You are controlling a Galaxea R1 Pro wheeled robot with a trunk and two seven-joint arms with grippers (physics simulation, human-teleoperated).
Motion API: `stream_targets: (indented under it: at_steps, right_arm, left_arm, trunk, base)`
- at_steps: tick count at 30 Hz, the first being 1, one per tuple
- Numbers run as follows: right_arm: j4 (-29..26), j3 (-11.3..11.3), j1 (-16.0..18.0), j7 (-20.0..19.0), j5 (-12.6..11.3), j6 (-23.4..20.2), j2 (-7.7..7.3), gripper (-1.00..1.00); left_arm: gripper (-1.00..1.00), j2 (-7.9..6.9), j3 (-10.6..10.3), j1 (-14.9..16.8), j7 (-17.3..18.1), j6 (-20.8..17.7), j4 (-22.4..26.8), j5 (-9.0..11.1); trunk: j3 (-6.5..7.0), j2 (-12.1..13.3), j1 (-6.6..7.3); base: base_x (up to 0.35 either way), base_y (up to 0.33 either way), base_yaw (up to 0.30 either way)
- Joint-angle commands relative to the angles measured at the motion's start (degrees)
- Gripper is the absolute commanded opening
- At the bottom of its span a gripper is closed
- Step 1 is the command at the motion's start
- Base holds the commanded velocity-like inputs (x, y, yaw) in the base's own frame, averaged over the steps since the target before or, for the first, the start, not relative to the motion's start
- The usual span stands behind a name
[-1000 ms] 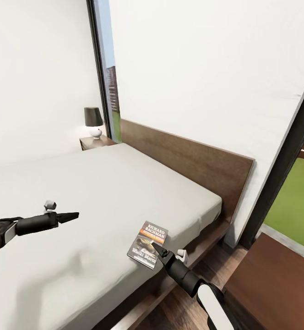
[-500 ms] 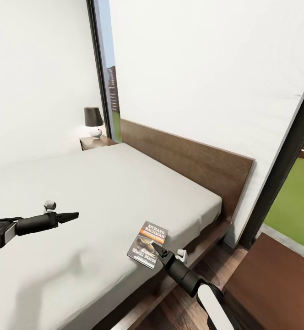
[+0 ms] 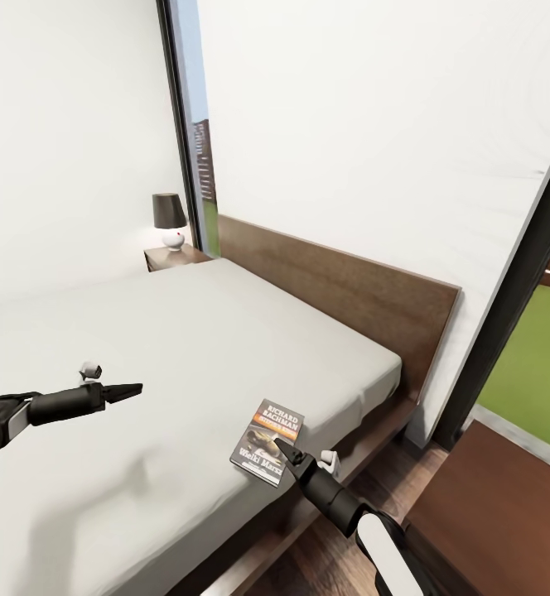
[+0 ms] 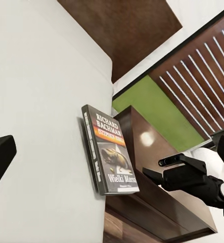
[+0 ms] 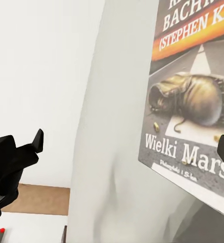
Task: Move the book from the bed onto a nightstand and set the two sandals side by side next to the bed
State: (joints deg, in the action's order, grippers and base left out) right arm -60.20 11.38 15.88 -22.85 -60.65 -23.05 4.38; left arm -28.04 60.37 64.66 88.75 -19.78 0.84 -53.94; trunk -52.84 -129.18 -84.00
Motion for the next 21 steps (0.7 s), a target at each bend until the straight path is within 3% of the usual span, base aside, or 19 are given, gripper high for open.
stream_targets:
  at_steps: [1,21]
  right_arm:
    - [0.0,0.0,0.0,0.0,-0.4,-0.3,0.01,1.00]
    - [0.0,0.0,0.0,0.2,-0.4,-0.3,0.01,1.00]
  left_arm:
    - [1.00,0.00,0.4,0.0,0.3,-0.6,0.0,-0.6]
    - [1.00,0.00,0.4,0.0,0.2,-0.6,0.0,-0.6]
  trunk:
    - [-0.05,0.0,0.01]
    - [-0.05,0.0,0.01]
  base:
    - [0.000,0.000,0.000]
    - [0.000,0.000,0.000]
